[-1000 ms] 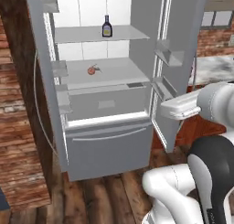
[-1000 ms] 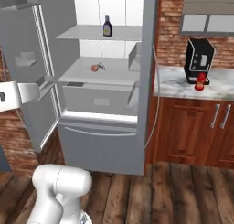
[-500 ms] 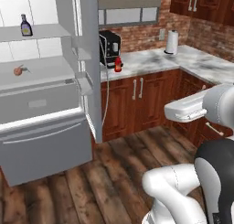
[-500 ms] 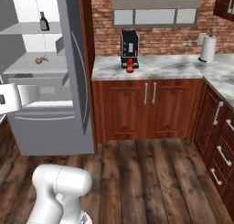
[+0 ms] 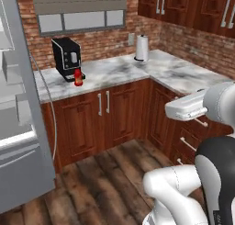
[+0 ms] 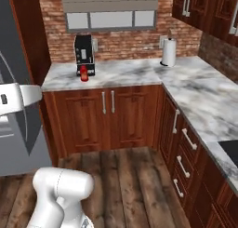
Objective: Place the condiment bottle and ketchup from the counter to the top shelf of the fridge. If the existing items in the fridge are on the top shelf, move them to other shelves.
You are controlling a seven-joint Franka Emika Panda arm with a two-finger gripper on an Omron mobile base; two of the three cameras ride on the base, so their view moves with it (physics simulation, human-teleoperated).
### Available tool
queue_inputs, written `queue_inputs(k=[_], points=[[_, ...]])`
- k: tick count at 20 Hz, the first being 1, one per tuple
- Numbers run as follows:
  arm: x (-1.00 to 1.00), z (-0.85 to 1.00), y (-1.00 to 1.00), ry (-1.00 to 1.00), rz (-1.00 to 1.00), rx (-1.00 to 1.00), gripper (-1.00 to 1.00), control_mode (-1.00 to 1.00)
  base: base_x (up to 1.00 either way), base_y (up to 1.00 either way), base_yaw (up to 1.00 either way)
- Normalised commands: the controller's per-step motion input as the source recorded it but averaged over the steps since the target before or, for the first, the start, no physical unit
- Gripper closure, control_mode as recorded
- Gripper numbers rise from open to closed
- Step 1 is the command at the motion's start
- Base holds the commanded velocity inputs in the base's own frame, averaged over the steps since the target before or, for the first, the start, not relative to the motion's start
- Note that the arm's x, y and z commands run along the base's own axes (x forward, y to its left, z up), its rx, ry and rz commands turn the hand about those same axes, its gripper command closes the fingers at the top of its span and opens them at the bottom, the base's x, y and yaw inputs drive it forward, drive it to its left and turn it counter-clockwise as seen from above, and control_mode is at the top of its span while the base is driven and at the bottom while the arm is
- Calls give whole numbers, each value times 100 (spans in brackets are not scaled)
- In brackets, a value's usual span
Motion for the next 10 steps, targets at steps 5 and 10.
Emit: queue_inputs(k=[5, 10], points=[[0, 0, 0, 0, 0, 0, -100, 100, 100, -25, 1], [0, 0, 0, 0, 0, 0, -100, 100, 100, -4, 0]])
